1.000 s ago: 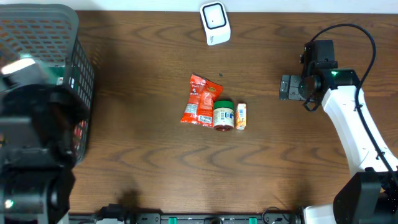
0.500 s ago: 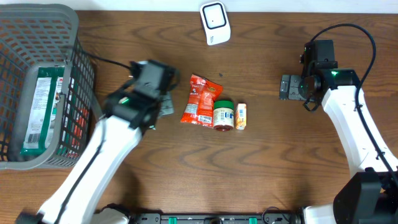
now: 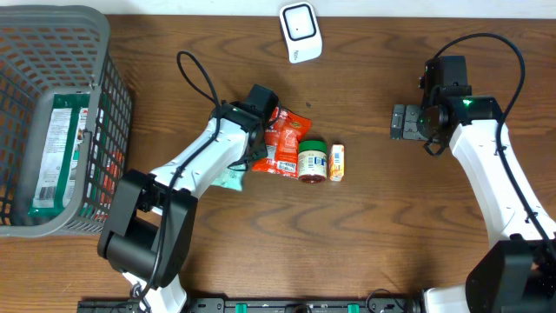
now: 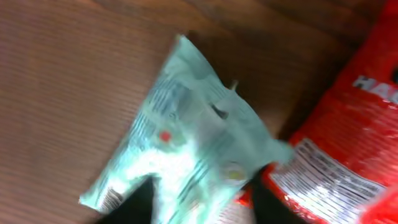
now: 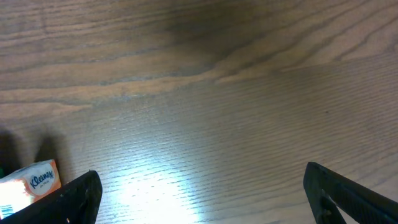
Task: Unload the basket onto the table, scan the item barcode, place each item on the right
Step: 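Carry the wipes pack with the left gripper and set it below the red bag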
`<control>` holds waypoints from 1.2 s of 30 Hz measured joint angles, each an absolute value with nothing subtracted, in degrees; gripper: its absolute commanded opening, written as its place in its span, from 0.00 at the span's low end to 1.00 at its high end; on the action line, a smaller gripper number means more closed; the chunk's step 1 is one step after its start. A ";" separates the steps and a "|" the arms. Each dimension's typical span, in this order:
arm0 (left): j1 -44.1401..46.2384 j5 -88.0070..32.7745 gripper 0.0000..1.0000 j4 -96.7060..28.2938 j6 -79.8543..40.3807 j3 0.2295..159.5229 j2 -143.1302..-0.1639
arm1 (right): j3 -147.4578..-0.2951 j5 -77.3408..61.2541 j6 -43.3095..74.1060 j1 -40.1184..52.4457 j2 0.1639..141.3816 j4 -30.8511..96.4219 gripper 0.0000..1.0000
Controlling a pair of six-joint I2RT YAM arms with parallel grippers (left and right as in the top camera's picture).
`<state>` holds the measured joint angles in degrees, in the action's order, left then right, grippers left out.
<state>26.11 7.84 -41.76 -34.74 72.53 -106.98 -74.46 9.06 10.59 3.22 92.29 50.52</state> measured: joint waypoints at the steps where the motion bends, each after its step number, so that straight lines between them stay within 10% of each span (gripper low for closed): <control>1: 26.11 7.31 0.67 -41.67 -34.39 72.55 -106.89 | -74.46 9.06 10.59 3.22 92.29 50.52 0.99; 5: 26.09 4.80 0.67 -42.44 -29.91 72.97 -105.56 | -74.46 9.06 10.59 3.22 92.29 50.52 0.99; 11: 26.09 4.12 0.14 -43.44 -25.61 75.05 -97.91 | -74.46 9.06 10.59 3.22 92.29 50.54 0.99; 36: 26.00 3.20 0.15 -36.99 -23.66 73.63 -112.16 | -74.46 9.06 10.59 3.22 92.29 50.54 0.99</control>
